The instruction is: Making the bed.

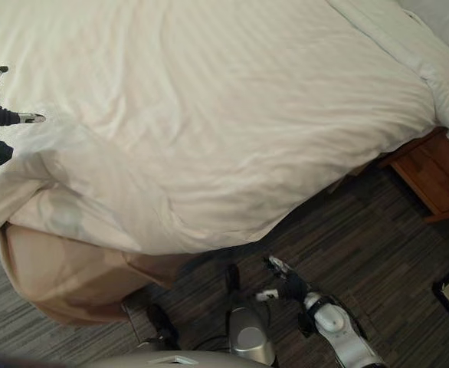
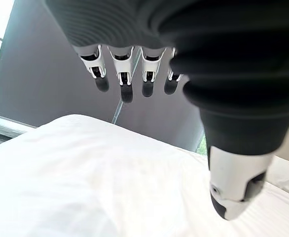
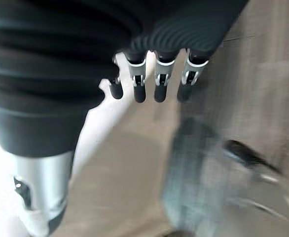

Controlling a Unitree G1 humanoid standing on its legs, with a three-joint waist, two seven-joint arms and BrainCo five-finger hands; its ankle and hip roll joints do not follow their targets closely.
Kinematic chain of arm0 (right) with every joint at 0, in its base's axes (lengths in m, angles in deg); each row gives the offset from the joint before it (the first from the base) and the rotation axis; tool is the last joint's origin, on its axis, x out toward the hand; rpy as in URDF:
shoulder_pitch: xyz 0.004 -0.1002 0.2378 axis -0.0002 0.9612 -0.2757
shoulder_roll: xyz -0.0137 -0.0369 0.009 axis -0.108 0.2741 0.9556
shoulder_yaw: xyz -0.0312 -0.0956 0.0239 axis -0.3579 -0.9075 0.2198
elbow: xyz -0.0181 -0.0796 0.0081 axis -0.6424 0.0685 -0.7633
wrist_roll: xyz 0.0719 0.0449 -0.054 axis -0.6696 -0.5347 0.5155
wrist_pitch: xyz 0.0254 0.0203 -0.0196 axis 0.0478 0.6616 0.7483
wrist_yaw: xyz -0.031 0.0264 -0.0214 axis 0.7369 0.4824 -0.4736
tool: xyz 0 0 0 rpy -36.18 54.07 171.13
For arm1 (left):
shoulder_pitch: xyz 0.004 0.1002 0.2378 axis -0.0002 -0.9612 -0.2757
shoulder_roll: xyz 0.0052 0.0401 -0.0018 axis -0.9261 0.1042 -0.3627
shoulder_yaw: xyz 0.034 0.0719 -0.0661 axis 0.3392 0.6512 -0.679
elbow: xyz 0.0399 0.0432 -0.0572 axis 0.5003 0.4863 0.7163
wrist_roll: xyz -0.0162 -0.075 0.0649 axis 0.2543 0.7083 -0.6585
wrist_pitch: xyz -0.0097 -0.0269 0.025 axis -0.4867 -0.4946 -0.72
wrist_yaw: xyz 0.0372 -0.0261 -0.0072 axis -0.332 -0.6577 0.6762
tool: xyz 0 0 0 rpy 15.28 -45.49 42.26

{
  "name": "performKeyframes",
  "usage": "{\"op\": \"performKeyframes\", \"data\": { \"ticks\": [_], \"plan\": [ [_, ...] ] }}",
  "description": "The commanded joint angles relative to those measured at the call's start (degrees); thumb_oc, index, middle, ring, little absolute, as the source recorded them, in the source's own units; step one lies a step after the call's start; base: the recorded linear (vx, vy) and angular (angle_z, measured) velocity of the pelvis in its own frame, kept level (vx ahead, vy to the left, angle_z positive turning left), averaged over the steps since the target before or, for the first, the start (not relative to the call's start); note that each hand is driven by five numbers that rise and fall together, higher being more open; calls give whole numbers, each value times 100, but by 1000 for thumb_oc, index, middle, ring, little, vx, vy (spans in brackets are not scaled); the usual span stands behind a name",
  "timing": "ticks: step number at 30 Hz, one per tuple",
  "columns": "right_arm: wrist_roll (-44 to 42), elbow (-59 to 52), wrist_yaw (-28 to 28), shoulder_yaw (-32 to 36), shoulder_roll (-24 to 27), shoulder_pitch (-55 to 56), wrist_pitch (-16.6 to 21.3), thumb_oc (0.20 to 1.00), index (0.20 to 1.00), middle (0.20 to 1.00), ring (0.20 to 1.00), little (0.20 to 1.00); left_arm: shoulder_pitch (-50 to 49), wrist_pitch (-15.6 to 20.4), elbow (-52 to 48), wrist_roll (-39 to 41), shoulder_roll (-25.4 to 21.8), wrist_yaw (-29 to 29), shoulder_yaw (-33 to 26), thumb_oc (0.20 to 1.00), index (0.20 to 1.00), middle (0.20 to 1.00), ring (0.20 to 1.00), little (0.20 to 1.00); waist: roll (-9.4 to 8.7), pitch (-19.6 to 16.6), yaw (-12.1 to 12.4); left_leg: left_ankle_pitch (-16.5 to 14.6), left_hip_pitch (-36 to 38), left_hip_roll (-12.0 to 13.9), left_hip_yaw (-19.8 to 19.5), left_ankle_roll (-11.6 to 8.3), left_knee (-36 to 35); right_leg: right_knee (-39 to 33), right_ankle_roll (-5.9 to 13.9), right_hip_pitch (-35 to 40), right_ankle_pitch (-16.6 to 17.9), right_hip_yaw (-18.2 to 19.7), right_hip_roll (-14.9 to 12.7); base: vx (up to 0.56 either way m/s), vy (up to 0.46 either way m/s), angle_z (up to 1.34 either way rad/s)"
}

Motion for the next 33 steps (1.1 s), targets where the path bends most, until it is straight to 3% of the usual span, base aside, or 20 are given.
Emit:
{"op": "performKeyframes", "data": {
  "ticks": [1,2,3,4,5,6,9,12,17,26,27,28,29,33],
  "plan": [
    [-45,-280,55,139,66,-2,148,1000,1000,1000,1000,1000,654,23,234,287,-525,16,-52,1000,1000,1000,1000,1000,66,96,71,-538,64,58,-258,-1,81,102,715,-2,-704,122,-421,57,7,6],
    [-179,-299,-83,182,210,67,81,1000,1000,1000,1000,1000,1297,24,-90,231,-1065,14,379,1000,1000,1000,1000,1000,200,55,20,-663,97,69,-310,-41,81,96,774,30,-789,157,-415,0,0,0],
    [-190,-315,-96,213,143,61,72,1000,1000,1000,1000,1000,1531,19,-29,257,-1067,3,591,1000,1000,1000,1000,1000,115,99,45,-528,37,67,-262,-9,81,100,725,-26,-691,118,-420,-20,-30,0],
    [-317,-424,-74,475,-58,288,127,1000,1000,1000,1000,1000,908,125,-826,155,-1408,60,131,1000,1000,1000,1000,1000,45,158,182,-511,-20,70,-322,-12,81,108,718,-43,-690,72,-442,0,0,0],
    [-317,-419,-74,461,-34,288,126,1000,1000,1000,1000,1000,800,118,-863,145,-1410,60,35,1000,1000,1000,1000,1000,90,127,171,-644,33,74,-378,-45,81,101,767,12,-789,103,-437,-52,-42,5],
    [-286,-242,-26,422,-179,228,137,1000,1000,1000,1000,1000,165,23,-1327,-101,-1277,162,-473,1000,1000,1000,1000,1000,25,241,175,-491,-61,78,-347,-10,81,121,703,-74,-691,65,-437,-33,-18,10],
    [-324,-32,35,374,-235,89,120,1000,1000,1000,1000,1000,-236,-121,-1464,-394,-1064,221,-857,1000,1000,1000,1000,1000,-21,396,162,-450,-144,102,-400,-11,81,140,675,-144,-680,76,-430,-95,-48,12],
    [-397,-87,24,277,-191,-12,136,1000,1000,1000,1000,1000,-32,-202,-1019,-502,-940,225,-741,1000,1000,1000,1000,1000,-73,599,143,-403,-263,135,-407,-17,81,148,678,-282,-633,95,-437,-61,-24,3],
    [-407,-71,8,241,-214,-43,125,1000,1000,1000,1000,1000,75,-252,-838,-547,-871,140,-632,1000,1000,1000,1000,1000,-75,691,169,-497,-313,159,-455,-59,81,132,739,-327,-686,107,-439,5,3,0],
    [-606,-86,-44,201,-236,-62,117,1000,1000,1000,1000,1000,624,-362,-538,-577,-873,31,-249,1000,1000,1000,1000,1000,-95,879,181,-383,-678,218,-530,-95,81,126,766,-621,-598,32,-475,-41,-22,0],
    [-605,-69,-57,182,-249,-74,116,1000,1000,1000,1000,1000,612,-361,-541,-566,-863,5,-245,909,909,909,909,909,-95,873,182,-380,-689,226,-536,-98,81,125,763,-631,-598,28,-478,0,0,0],
    [-605,-68,-57,181,-249,-74,117,1000,1000,1000,1000,1000,612,-361,-541,-566,-864,5,-246,909,909,909,909,909,-95,872,181,-380,-690,226,-537,-98,81,125,763,-632,-598,28,-478,0,0,0],
    [-603,-34,-79,116,-278,-108,111,1000,1000,1000,1000,1000,505,-353,-472,-586,-763,-33,-279,200,200,200,200,200,-102,859,186,-373,-703,240,-539,-109,81,122,759,-636,-601,4,-477,0,0,0],
    [-594,45,-68,84,-302,-138,87,1000,1000,1000,1000,1000,-102,-417,-872,-554,-343,-185,-631,200,200,200,200,200,-102,835,236,-422,-628,232,-568,-110,81,109,737,-554,-634,-19,-500,0,0,0]
  ]
}}
